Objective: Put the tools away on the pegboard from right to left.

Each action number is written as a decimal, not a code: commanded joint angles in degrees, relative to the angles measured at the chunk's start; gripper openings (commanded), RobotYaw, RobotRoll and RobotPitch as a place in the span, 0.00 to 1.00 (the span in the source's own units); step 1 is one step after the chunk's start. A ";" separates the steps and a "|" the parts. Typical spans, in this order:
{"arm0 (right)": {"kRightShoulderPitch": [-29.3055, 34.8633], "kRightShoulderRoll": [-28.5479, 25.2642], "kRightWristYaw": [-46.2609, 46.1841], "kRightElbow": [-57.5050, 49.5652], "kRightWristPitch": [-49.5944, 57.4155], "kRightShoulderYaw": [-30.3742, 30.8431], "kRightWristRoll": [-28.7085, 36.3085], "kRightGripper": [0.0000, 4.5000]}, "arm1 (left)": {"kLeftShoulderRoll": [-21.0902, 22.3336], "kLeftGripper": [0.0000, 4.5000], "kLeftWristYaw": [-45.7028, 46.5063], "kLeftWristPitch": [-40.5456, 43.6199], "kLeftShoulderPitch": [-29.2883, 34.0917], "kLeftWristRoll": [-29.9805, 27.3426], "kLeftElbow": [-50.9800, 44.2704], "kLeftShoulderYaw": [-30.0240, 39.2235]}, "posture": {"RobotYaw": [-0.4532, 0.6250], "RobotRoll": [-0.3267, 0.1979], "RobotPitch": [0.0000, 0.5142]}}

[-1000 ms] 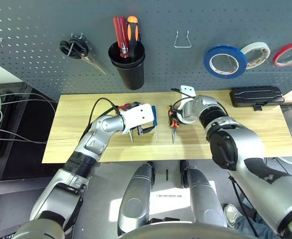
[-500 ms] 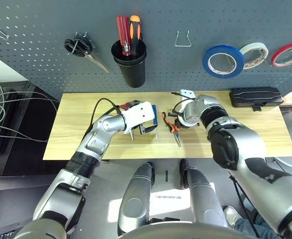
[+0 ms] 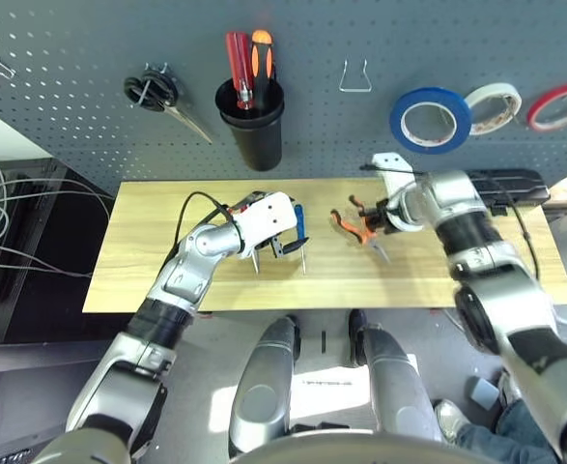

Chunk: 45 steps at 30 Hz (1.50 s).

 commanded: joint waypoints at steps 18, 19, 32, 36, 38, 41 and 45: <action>-3.24 3.80 6.48 15.98 -23.82 6.25 -9.22 0.60 | -0.71 1.00 -1.31 -1.45 1.33 -3.51 -0.30 0.56 | 0.57 0.62 0.61; -4.57 4.26 6.77 18.28 -25.73 6.86 -10.30 0.68 | -0.65 1.00 -1.28 -1.20 1.34 -3.48 -0.46 0.55 | 0.59 0.62 0.63; -17.92 12.59 14.72 44.82 -31.53 11.10 -20.48 0.99 | 1.09 1.00 -1.35 1.38 1.99 -3.08 -1.31 0.57 | 0.61 0.62 0.63; -18.94 14.14 13.82 47.57 -28.45 9.70 -21.36 0.99 | 1.64 1.00 -1.51 1.76 1.99 -3.29 -1.56 0.80 | 0.63 0.62 0.64; -18.91 14.68 13.61 47.69 -26.91 9.66 -21.92 0.99 | 2.03 1.00 -1.63 1.94 2.13 -3.29 -1.68 0.82 | 0.63 0.62 0.64; -18.64 15.07 13.16 47.29 -24.77 9.42 -22.41 0.99 | 2.27 1.00 -1.66 2.02 2.28 -3.36 -1.78 0.70 | 0.63 0.62 0.64; -17.85 15.74 12.36 46.83 -22.10 8.61 -22.26 0.99 | 2.08 1.00 -1.63 2.12 2.19 -3.25 -1.64 0.44 | 0.63 0.62 0.63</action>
